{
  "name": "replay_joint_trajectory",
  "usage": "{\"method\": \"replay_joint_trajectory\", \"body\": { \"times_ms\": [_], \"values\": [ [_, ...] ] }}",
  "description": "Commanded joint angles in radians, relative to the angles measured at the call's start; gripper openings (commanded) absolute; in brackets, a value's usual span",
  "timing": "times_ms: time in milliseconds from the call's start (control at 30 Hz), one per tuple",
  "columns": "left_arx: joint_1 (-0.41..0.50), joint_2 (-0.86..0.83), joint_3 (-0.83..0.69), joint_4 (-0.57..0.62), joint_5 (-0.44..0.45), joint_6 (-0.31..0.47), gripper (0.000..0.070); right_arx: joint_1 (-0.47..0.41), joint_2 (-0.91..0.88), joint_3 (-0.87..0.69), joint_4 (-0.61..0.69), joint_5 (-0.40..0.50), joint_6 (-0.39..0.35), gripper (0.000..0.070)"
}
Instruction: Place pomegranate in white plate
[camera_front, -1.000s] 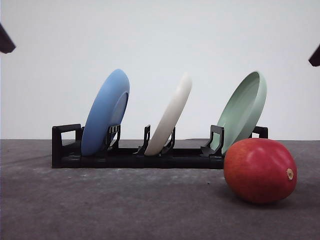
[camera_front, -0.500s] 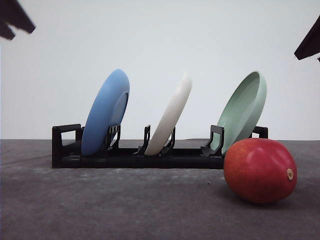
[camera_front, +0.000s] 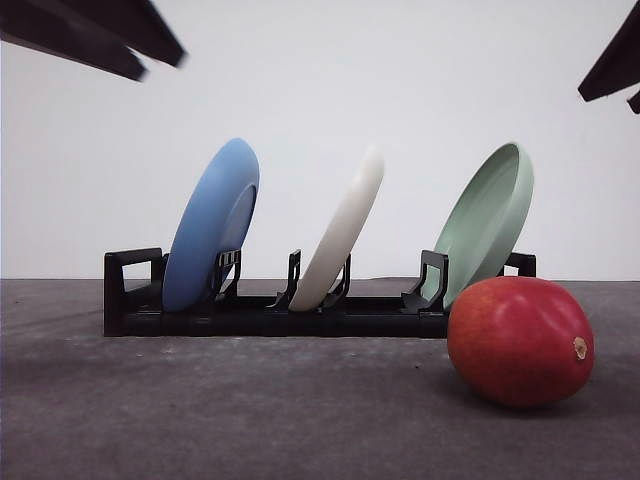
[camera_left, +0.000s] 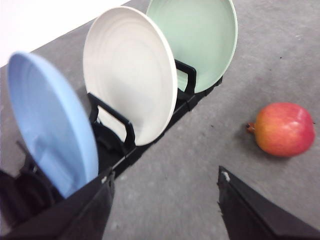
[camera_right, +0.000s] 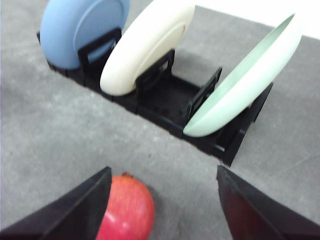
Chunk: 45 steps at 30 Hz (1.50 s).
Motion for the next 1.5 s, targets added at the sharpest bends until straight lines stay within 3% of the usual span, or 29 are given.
{"method": "replay_joint_trajectory", "body": {
  "times_ms": [0, 400, 600, 833, 1100, 1167, 1333, 1467],
  "values": [
    [-0.027, 0.052, 0.017, 0.063, -0.024, 0.001, 0.0393, 0.006, 0.003, 0.016, 0.014, -0.001, 0.018, 0.0427],
    [-0.168, 0.392, 0.038, 0.466, -0.212, -0.002, 0.0393, 0.006, 0.003, 0.016, 0.015, 0.0, 0.017, 0.0427],
    [-0.197, 0.565, 0.152, 0.471, -0.265, -0.005, 0.0392, 0.006, 0.003, 0.016, 0.015, 0.0, 0.017, 0.0427],
    [-0.199, 0.739, 0.293, 0.47, -0.339, -0.084, 0.039, 0.006, 0.003, 0.016, 0.015, 0.0, 0.017, 0.0427],
    [-0.199, 0.843, 0.373, 0.47, -0.359, -0.085, 0.0386, 0.006, 0.003, 0.016, 0.015, 0.0, 0.017, 0.0427],
    [-0.199, 0.843, 0.373, 0.468, -0.362, -0.088, 0.0347, 0.006, 0.003, 0.016, 0.015, 0.0, 0.017, 0.0427],
    [-0.199, 0.843, 0.373, 0.467, -0.371, -0.091, 0.0136, 0.006, 0.003, 0.016, 0.015, 0.0, 0.017, 0.0427],
    [-0.199, 0.843, 0.373, 0.467, -0.371, -0.114, 0.0048, 0.006, 0.003, 0.016, 0.018, 0.0, 0.017, 0.0427]
  ]
}}
